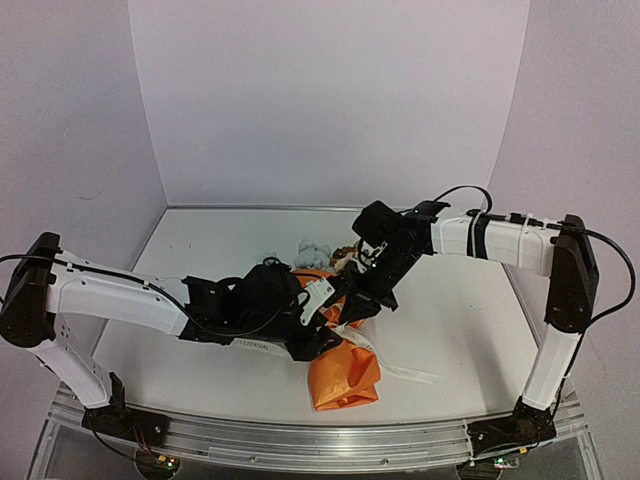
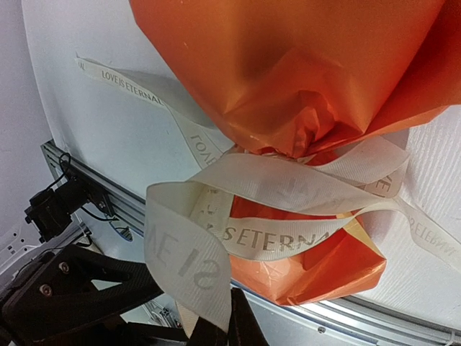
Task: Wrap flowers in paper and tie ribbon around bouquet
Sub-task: Cross the half-tied ribbon over the folded bouquet.
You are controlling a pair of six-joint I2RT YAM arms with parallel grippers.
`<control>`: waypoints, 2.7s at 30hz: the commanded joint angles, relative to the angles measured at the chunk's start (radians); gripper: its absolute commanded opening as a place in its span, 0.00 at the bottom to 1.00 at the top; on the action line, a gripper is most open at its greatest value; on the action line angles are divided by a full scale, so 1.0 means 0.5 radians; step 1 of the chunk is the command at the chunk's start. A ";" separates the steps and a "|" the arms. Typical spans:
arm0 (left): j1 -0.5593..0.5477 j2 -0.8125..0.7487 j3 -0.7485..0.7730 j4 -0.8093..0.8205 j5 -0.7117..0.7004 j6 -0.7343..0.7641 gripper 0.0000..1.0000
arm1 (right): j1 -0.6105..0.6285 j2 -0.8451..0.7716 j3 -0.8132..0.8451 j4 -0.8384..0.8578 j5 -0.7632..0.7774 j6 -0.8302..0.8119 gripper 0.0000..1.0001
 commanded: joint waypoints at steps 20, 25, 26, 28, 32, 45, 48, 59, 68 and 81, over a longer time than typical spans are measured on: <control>0.009 0.182 0.252 -0.016 -0.042 0.167 0.04 | 0.029 -0.160 0.015 -0.062 0.073 -0.063 0.05; 0.035 0.089 0.138 0.117 -0.112 0.061 0.00 | 0.027 -0.292 -0.071 -0.062 0.189 -0.216 0.20; 0.050 0.060 0.105 0.172 -0.126 0.031 0.00 | 0.026 -0.319 -0.097 -0.062 0.218 -0.250 0.24; 0.070 -0.001 0.036 0.253 -0.147 -0.019 0.00 | 0.028 -0.398 -0.172 -0.055 0.283 -0.331 0.33; 0.119 -0.061 -0.040 0.321 -0.146 -0.108 0.00 | 0.029 -0.541 -0.336 0.041 0.407 -0.472 0.49; 0.207 -0.137 -0.108 0.403 -0.073 -0.235 0.00 | 0.028 -0.734 -1.222 1.375 0.527 -1.302 0.60; 0.215 -0.137 -0.105 0.401 -0.068 -0.241 0.00 | 0.028 -0.656 -1.173 1.389 0.485 -1.416 0.61; 0.255 -0.143 -0.107 0.389 -0.010 -0.250 0.00 | 0.028 -0.435 -1.099 1.483 0.273 -1.557 0.63; 0.269 -0.132 -0.093 0.378 0.008 -0.253 0.00 | 0.029 -0.442 -1.136 1.490 0.203 -1.431 0.57; 0.275 -0.127 -0.085 0.363 0.023 -0.253 0.00 | 0.038 -0.447 -1.170 1.488 0.126 -1.278 0.40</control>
